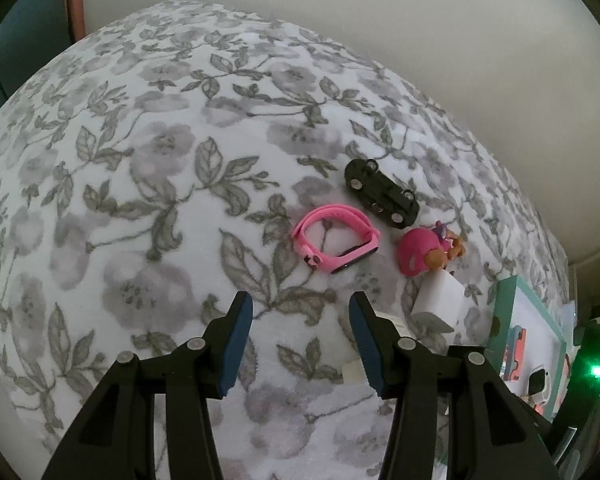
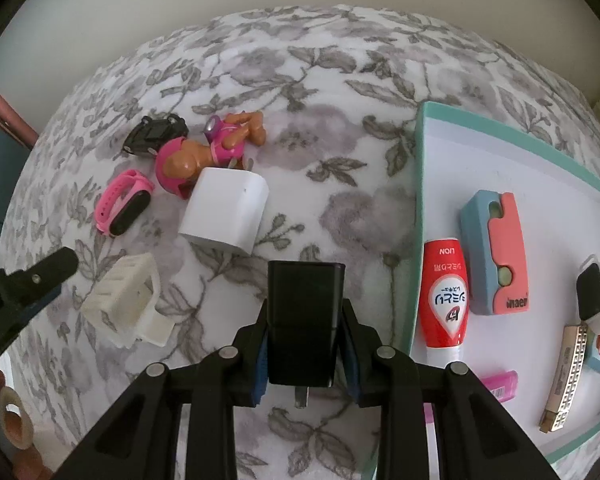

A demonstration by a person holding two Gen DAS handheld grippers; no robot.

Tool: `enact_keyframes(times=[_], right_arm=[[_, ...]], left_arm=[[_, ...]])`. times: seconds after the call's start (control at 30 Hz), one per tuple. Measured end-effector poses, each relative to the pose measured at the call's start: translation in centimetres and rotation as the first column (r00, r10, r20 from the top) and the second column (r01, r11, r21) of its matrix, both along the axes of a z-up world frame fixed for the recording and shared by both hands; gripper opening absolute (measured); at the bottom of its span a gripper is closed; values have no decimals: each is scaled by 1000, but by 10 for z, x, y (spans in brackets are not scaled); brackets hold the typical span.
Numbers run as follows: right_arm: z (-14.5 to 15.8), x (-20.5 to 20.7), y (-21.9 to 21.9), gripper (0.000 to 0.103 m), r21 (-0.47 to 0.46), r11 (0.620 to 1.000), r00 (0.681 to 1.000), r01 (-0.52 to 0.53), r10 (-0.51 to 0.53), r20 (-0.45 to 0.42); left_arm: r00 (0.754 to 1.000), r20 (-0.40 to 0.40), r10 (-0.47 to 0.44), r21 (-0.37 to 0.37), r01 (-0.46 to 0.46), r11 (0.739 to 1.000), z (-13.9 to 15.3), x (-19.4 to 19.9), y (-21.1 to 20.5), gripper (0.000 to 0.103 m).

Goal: Organize rigid objects
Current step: 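Close the left tool on the white plastic holder while the right tool holds the black charger, then carry the white holder with the left tool over the tray while the right tool carries the charger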

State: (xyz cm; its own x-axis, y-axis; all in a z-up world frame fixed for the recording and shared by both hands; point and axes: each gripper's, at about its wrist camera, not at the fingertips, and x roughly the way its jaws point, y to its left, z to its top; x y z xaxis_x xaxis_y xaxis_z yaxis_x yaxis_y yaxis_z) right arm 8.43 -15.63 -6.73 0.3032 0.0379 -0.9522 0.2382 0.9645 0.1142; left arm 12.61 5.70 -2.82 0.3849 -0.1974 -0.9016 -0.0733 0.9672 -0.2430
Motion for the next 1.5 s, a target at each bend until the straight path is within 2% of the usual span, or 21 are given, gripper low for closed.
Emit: enact_keyframes(times=[0.33, 0.6, 0.77, 0.83, 0.97, 1.23, 1.5], right_arm=[[-2, 4, 3, 32, -1, 1000, 1000, -5, 5, -5], [-1, -2, -1, 32, 19, 1000, 1000, 3, -3, -10], [0, -5, -3, 32, 22, 1000, 1000, 1, -1, -15], [0, -7, -3, 32, 25, 1000, 1000, 1, -1, -16], [0, -10, -1, 32, 22, 1000, 1000, -6, 6, -16], [-1, -16, 9, 32, -29, 999, 999, -45, 45, 5], [3, -19, -1, 31, 30, 999, 1000, -18, 18, 12]], left_arm=[[991, 4, -132, -30, 132, 991, 3, -5, -39, 51], [979, -35, -199, 47, 200, 979, -15, -7, -66, 51], [976, -44, -213, 87, 216, 972, -24, -7, -76, 48], [975, -42, -219, 102, 222, 970, -25, -6, -79, 40], [973, -48, -226, 142, 230, 963, -32, -2, -86, 32], [974, -73, -214, 176, 224, 959, -39, 1, -92, 31], [979, -92, -182, 174, 196, 965, -28, -4, -89, 31]])
